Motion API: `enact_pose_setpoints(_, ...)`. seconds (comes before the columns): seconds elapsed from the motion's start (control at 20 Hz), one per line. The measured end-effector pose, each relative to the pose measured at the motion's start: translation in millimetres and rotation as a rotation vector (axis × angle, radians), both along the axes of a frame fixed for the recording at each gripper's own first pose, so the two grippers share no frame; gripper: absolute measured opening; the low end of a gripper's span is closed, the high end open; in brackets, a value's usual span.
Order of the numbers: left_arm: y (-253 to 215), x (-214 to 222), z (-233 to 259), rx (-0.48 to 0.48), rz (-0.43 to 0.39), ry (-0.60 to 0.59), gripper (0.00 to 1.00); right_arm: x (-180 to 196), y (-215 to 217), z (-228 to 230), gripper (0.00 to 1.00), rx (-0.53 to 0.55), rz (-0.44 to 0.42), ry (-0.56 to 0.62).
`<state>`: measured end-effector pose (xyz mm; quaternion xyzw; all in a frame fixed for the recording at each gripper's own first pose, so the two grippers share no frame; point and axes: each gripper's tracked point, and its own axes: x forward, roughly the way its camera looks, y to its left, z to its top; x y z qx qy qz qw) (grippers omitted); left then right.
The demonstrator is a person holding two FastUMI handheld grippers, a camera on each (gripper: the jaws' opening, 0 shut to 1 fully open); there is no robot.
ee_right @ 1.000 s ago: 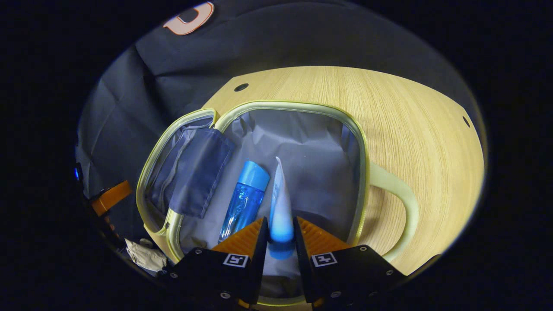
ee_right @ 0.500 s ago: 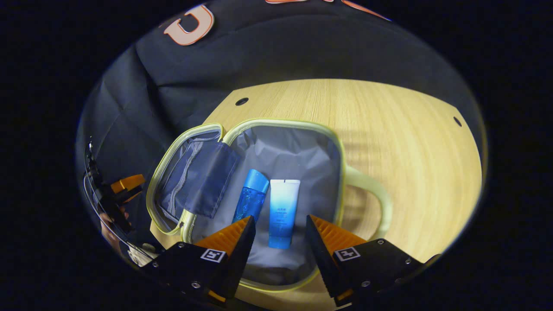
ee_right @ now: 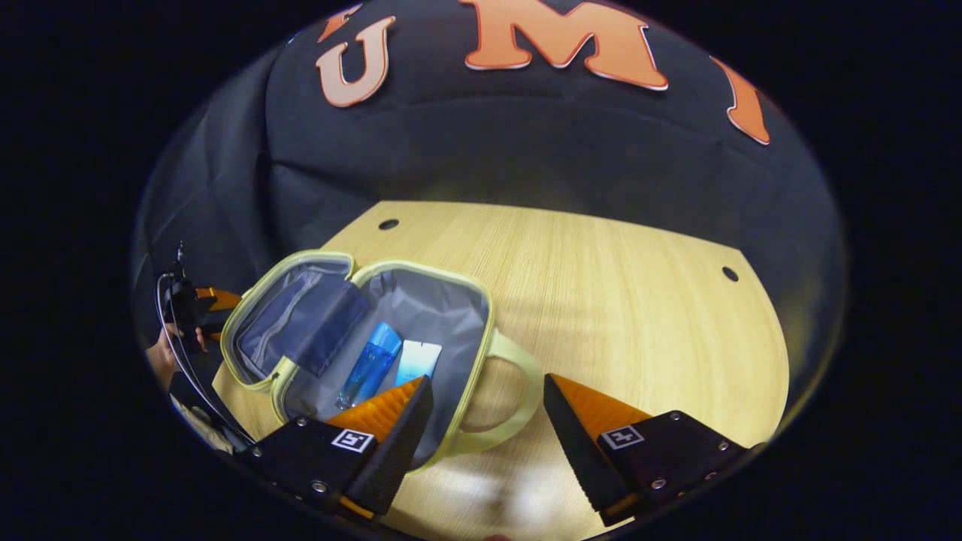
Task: First open the suitcase, pack the skin care products into it, and then close the suitcase.
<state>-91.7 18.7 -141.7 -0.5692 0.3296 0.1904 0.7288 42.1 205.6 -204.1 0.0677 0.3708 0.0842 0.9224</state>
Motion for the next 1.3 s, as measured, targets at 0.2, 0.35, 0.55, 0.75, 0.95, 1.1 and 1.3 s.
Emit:
enact_pose_setpoints(0.2, -1.6, 11.2, -4.7, -0.013, -0.019, -0.001, 0.38, 6.0, -32.0, 34.4, 0.94, -0.021, -0.068, -0.123)
enact_pose_setpoints(0.35, -0.8, 14.9, 7.4, 0.111, -0.112, -0.007, 0.14, 7.2, -67.8, 53.3, 0.94, -0.089, -0.112, -0.197)
enact_pose_setpoints(0.55, 4.6, 33.7, 74.7, 0.293, -0.216, -0.111, 0.14, 9.0, -110.7, 72.4, 0.94, -0.161, -0.151, -0.272)
enact_pose_setpoints(0.75, -5.3, 35.2, 151.3, 0.49, -0.3, -0.169, 0.14, 11.3, -138.4, 82.7, 0.94, -0.208, -0.138, -0.328)
enact_pose_setpoints(0.95, -36.6, 51.7, 229.9, 0.5, -0.283, -0.299, 0.13, 15.7, -145.5, 83.2, 0.96, -0.198, -0.096, -0.352)
enact_pose_setpoints(1.1, -68.1, 53.8, 260.6, 0.519, -0.309, -0.344, 0.14, 17.5, -152.7, 85.7, 0.96, -0.196, -0.066, -0.378)
enact_pose_setpoints(1.3, -113.2, 55.0, 306.9, 0.476, -0.301, -0.422, 0.12, 14.1, -166.0, 85.2, 0.96, -0.2, -0.037, -0.4)
